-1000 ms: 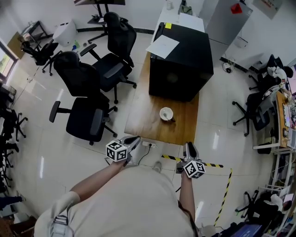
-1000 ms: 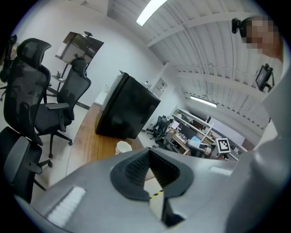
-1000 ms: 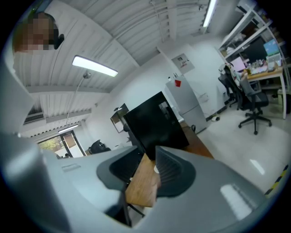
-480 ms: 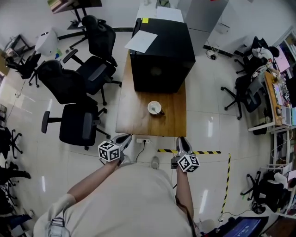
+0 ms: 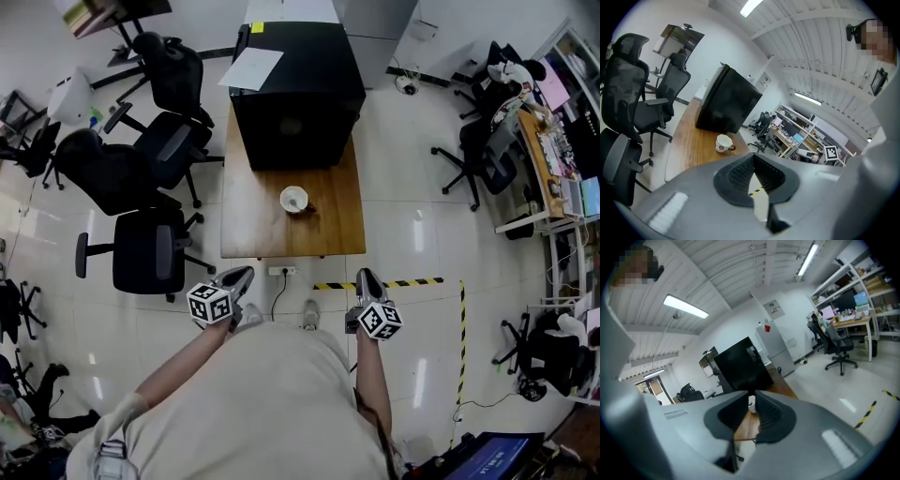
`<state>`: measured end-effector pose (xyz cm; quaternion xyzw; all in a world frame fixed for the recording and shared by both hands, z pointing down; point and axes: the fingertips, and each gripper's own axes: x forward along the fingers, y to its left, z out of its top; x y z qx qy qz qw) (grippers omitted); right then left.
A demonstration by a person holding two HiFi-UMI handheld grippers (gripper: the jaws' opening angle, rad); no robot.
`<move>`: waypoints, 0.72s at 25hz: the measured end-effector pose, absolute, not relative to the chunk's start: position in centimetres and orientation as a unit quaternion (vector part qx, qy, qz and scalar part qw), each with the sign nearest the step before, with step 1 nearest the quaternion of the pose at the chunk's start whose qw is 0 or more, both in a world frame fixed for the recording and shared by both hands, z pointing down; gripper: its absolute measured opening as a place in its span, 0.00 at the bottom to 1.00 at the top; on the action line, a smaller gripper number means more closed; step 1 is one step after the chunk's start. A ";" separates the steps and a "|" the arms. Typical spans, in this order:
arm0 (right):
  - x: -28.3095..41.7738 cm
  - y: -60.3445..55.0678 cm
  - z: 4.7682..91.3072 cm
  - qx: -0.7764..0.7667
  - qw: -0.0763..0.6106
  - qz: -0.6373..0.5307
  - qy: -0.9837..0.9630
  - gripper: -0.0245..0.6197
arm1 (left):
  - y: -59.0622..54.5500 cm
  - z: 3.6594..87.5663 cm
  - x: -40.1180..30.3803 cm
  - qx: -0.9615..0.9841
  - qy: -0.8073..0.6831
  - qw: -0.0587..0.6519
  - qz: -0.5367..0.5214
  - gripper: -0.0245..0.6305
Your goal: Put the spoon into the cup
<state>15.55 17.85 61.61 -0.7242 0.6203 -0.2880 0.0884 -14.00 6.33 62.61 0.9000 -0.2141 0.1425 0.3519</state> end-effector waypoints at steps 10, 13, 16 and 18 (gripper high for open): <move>14.1 19.3 60.8 -0.711 0.045 -0.264 0.650 0.04 | 8.3 63.0 -13.7 0.898 -0.205 0.363 0.142 0.04; 13.3 19.5 60.7 -0.704 0.035 -0.259 0.661 0.04 | 8.4 62.9 -14.2 0.898 -0.210 0.363 0.136 0.04; 12.8 19.2 60.8 -0.702 0.027 -0.256 0.663 0.04 | 8.1 62.5 -15.2 0.898 -0.217 0.360 0.128 0.04; 12.3 18.7 60.5 -0.702 0.026 -0.254 0.665 0.04 | 7.8 62.3 -16.0 0.897 -0.223 0.360 0.124 0.04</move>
